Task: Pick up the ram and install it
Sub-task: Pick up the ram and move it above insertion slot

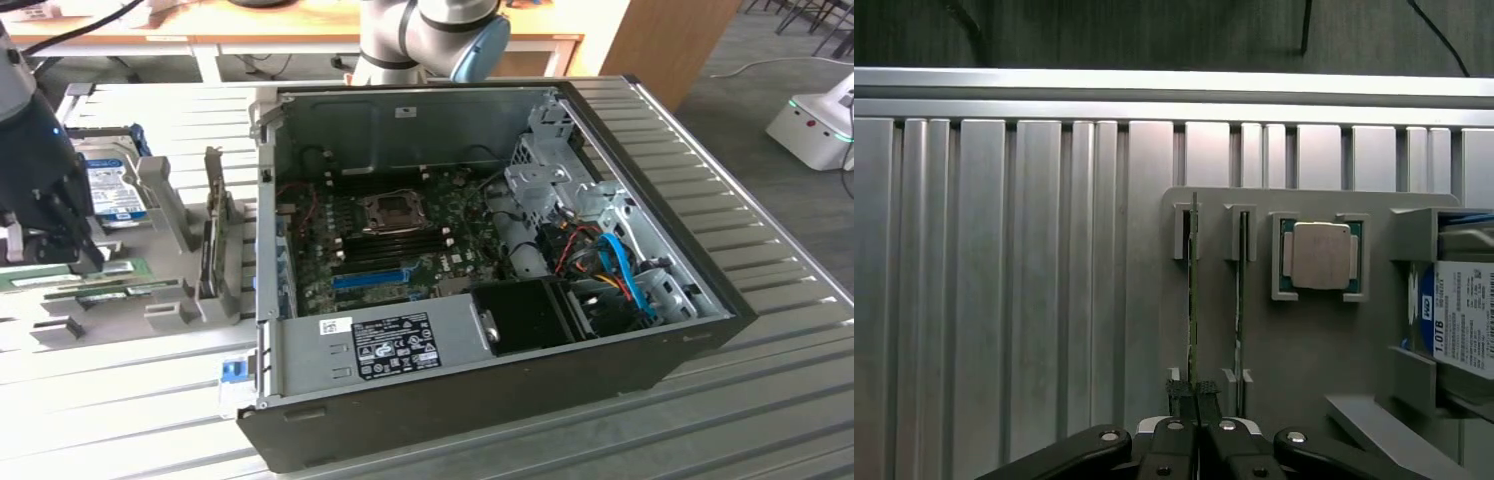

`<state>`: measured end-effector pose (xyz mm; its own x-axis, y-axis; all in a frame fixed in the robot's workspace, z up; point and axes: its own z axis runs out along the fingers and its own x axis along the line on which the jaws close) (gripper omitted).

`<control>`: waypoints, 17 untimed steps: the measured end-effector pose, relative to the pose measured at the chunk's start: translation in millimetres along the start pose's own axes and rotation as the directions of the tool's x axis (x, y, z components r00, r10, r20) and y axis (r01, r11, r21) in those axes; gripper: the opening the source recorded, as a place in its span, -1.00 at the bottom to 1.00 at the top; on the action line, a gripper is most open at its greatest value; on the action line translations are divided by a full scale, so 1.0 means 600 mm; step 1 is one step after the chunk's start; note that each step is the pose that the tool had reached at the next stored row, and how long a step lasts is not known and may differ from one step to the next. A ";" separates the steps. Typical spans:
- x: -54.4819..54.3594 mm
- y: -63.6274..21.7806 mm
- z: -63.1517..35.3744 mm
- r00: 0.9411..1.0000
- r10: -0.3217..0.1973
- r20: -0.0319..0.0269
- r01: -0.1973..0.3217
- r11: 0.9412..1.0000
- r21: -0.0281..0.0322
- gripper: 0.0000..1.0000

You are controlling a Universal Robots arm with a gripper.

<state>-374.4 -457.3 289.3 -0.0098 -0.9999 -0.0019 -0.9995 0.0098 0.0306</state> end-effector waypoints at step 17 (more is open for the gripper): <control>0.000 0.003 -0.096 1.000 0.000 0.000 0.000 1.000 0.000 -0.76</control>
<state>-374.4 -457.4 347.0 -0.0097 -1.0000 -0.0018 -0.9995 0.0097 0.0306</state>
